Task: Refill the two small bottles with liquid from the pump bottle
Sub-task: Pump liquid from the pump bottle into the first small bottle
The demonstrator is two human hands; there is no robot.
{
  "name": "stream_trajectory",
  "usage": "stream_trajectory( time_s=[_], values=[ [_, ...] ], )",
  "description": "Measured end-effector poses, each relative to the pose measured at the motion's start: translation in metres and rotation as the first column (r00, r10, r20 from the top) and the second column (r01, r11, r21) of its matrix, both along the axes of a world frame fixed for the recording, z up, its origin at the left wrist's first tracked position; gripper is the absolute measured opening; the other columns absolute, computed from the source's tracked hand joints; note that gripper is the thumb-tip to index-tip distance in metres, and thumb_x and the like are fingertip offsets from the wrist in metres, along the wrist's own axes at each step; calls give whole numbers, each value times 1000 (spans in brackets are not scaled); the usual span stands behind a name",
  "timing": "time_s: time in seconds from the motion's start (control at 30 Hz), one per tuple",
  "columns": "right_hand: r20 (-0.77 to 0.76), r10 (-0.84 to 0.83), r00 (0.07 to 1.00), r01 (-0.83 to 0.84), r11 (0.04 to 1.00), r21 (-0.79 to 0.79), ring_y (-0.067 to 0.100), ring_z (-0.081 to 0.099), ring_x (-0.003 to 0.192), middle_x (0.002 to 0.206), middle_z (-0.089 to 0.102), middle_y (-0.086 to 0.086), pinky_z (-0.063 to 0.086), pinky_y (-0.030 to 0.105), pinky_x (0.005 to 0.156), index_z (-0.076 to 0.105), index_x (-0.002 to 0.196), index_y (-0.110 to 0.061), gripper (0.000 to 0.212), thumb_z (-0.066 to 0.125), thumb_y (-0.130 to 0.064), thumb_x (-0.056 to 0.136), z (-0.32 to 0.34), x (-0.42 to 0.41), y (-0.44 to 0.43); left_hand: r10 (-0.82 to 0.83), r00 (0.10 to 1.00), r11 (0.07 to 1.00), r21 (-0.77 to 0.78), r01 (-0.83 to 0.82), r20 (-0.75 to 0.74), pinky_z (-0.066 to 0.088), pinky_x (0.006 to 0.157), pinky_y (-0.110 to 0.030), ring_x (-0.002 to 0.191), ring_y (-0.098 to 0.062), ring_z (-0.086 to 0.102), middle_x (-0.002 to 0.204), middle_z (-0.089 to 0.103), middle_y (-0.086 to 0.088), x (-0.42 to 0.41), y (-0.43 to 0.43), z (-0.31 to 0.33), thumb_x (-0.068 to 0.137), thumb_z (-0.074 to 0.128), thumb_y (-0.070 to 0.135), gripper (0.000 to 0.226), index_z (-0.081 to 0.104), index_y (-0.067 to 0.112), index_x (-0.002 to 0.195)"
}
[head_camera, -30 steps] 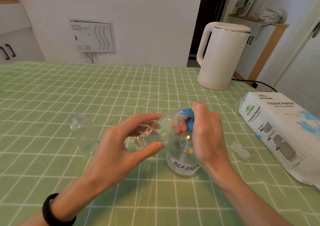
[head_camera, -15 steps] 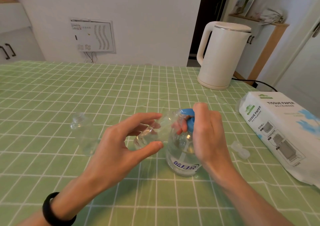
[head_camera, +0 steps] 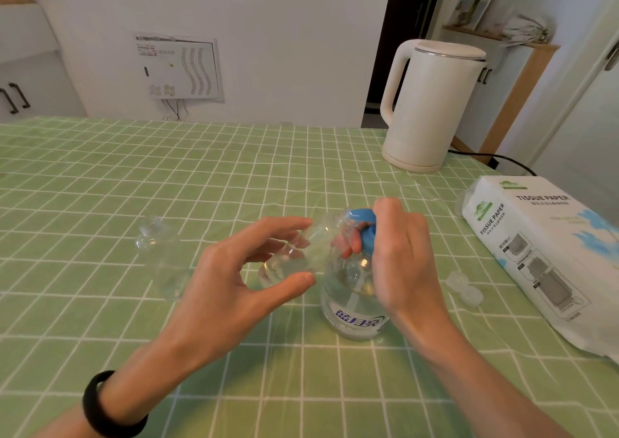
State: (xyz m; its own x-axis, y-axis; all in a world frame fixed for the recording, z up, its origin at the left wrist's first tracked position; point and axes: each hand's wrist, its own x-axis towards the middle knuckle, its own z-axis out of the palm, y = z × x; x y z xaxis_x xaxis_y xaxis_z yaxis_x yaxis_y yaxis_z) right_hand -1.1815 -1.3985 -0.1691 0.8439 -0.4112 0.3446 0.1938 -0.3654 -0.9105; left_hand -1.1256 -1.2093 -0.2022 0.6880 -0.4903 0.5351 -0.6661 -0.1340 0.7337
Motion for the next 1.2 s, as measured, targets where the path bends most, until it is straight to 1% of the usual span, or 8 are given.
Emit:
stream_trajectory(
  time_s=[0.23,0.37,0.5,0.6,0.77,0.87,1.03,1.2],
  values=[
    [-33,-23,999,24,999,34,44,62,68,57,65,4,54,66,74,54,43,-25,64,30,-52,96,-1,0,3,1,1000,1000,-19,-1,2,57,96,-22,107,-8,74,119,74,19,-1,-1,3,80,78,46,54,63,47,132],
    [-29,-22,999,22,999,24,40,63,67,57,66,0,54,66,74,54,44,-25,61,30,-49,95,1,0,3,9,1000,1000,-17,-9,12,57,97,-25,109,-8,73,120,74,21,-3,-1,4,80,77,47,54,63,47,132],
    [-8,-20,1000,20,1000,4,26,66,64,57,68,2,55,61,78,57,43,-28,59,31,-34,96,-1,1,0,30,999,1000,-3,-30,30,57,97,-27,112,-9,72,121,74,22,-3,1,4,81,76,48,54,63,47,133],
    [-5,-16,1000,16,1000,2,23,66,65,58,68,3,54,62,80,57,46,-24,57,31,-35,96,-3,1,0,43,999,999,-7,-43,31,55,96,-23,111,-8,72,119,74,22,-3,0,4,81,76,47,53,64,48,132],
    [-22,-18,1000,19,999,34,40,65,70,54,63,-3,54,66,76,54,44,-24,63,30,-50,96,-2,2,2,43,998,999,-18,-43,37,55,97,-21,113,-9,72,120,74,22,-3,-1,6,82,77,45,53,63,46,134],
    [-25,-13,1000,14,999,41,41,63,69,54,63,-2,54,67,75,54,43,-23,63,31,-52,94,-1,2,3,51,998,999,-17,-50,43,55,97,-22,113,-9,71,119,74,22,-3,0,7,82,76,45,53,63,45,134],
    [-17,-1,1000,2,999,37,30,63,63,55,64,0,55,65,77,55,45,-23,59,32,-49,93,-2,1,1,54,997,998,-16,-53,55,51,98,-18,115,-10,69,121,72,21,-3,0,8,84,76,44,54,64,39,137],
    [-1,-11,1000,11,1000,3,18,65,61,56,66,2,56,53,74,56,44,-28,57,32,-35,95,-2,2,-1,59,996,998,-24,-58,60,48,99,-13,117,-10,67,120,70,19,-3,-1,10,85,76,42,52,65,39,136]
  ],
)
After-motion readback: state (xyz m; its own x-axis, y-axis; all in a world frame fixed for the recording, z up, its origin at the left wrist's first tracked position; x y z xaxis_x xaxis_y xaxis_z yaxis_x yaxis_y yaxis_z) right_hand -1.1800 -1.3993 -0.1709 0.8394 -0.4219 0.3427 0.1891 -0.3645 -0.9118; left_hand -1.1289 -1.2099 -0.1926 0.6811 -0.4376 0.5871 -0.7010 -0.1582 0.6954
